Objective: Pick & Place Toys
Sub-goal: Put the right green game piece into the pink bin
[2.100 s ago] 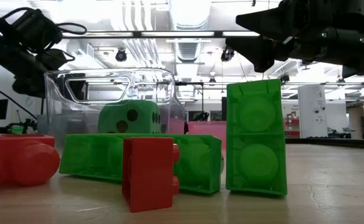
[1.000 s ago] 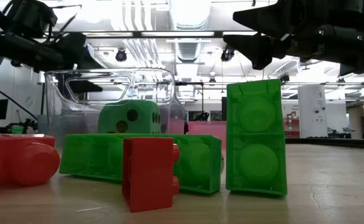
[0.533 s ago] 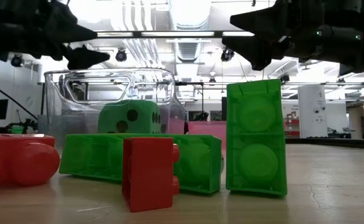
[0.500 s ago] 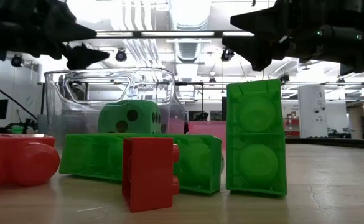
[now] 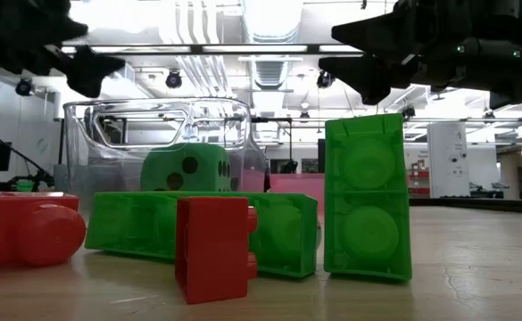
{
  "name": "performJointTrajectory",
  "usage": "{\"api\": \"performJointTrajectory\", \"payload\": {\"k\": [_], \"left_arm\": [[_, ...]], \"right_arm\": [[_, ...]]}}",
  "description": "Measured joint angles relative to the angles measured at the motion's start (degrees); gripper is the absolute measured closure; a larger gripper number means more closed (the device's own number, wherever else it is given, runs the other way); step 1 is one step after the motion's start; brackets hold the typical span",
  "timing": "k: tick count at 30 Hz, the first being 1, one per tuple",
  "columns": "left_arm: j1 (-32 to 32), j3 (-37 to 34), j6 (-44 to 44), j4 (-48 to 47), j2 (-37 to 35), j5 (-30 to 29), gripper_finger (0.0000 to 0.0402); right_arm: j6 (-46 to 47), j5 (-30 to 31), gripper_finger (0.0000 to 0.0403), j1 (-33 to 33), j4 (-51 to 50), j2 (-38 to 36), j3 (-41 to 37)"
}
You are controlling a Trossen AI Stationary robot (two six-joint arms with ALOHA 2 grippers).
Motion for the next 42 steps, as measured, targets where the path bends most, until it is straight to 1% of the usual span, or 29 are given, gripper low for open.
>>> {"api": "performJointTrajectory", "payload": {"k": [4,9,12,14,17,19,20,23,28,42], "left_arm": [[-2.4,-4.0,0.8,4.9,-5.6,0.0,0.0074],[-2.6,-8.1,1.4,4.7,-11.4,1.8,0.0074],[-2.6,-8.2,2.4,2.4,-14.2,3.6,0.0074],[-2.6,-7.3,2.9,-1.2,-16.1,3.9,0.0074],[-2.3,-5.3,3.5,-7.6,-19.1,2.0,0.0074],[-2.2,-5.1,2.9,-7.7,-19.1,-0.3,0.0074],[-2.2,-5.1,2.7,-7.2,-19.1,-0.5,0.0074],[-2.2,-6.9,1.9,-2.3,-19.1,-2.2,0.0074],[-2.2,-8.6,1.3,-1.1,-19.1,-2.2,0.0074],[-2.2,-8.7,1.5,-3.7,-18.8,-1.9,0.0074]], "right_arm": [[0.1,0.0,0.0066,0.0,0.0,0.0,0.0],[0.0,0.1,0.0066,0.0,0.0,0.0,0.0],[-0.1,0.2,0.0066,0.0,0.0,0.0,0.0],[-0.2,0.2,0.0066,0.0,0.0,0.0,0.0],[-0.3,0.2,0.0066,0.0,0.0,0.0,0.0],[-0.3,0.2,0.0066,0.0,0.0,0.0,0.0],[-0.3,0.2,0.0066,0.0,-0.2,0.0,0.0],[-0.4,0.2,0.0066,0.0,-0.3,0.0,0.0],[-0.3,0.2,0.0066,0.0,-0.4,0.0,0.0],[-0.3,0.2,0.0066,-0.1,-0.4,0.0,0.0]]}}
